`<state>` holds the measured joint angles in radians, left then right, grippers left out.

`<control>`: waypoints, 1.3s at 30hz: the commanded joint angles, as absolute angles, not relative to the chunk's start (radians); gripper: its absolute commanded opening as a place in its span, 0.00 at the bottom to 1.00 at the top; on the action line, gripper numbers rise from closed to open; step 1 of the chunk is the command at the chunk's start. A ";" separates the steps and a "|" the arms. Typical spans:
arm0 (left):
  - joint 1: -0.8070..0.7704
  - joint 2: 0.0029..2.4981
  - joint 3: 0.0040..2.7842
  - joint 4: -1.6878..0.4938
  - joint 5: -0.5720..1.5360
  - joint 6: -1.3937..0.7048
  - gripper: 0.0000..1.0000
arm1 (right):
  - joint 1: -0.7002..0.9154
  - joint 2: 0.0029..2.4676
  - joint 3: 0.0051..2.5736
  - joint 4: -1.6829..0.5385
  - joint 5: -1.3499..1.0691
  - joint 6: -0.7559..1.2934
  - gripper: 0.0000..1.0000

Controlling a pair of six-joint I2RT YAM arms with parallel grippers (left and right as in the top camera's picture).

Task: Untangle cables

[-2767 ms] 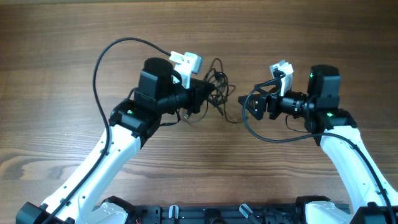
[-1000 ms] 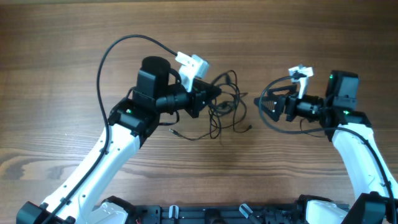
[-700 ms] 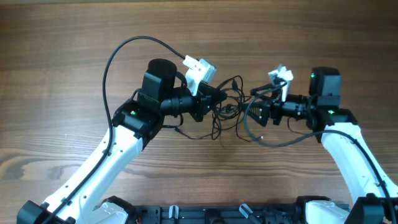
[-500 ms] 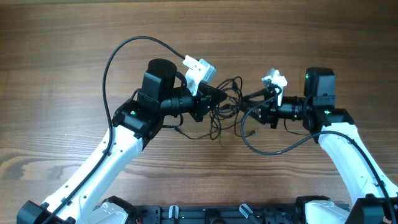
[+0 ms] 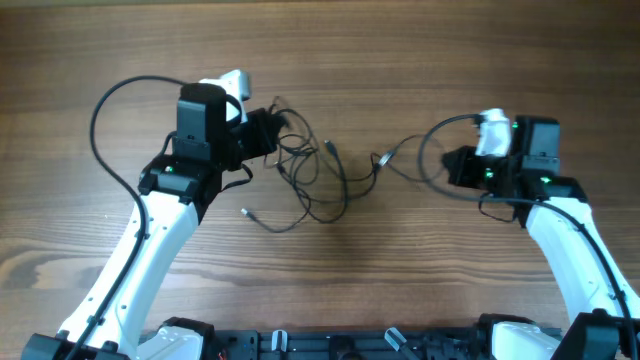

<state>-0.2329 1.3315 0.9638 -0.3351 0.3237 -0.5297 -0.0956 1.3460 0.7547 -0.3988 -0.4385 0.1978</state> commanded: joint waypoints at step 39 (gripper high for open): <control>-0.281 1.143 0.969 0.167 0.466 -0.886 0.04 | -0.052 1.449 0.759 -0.448 0.130 0.772 1.00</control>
<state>-0.3347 1.1824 0.9619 0.2359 0.4690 -1.0103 0.0330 1.4429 0.7578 -0.4461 0.0681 0.7635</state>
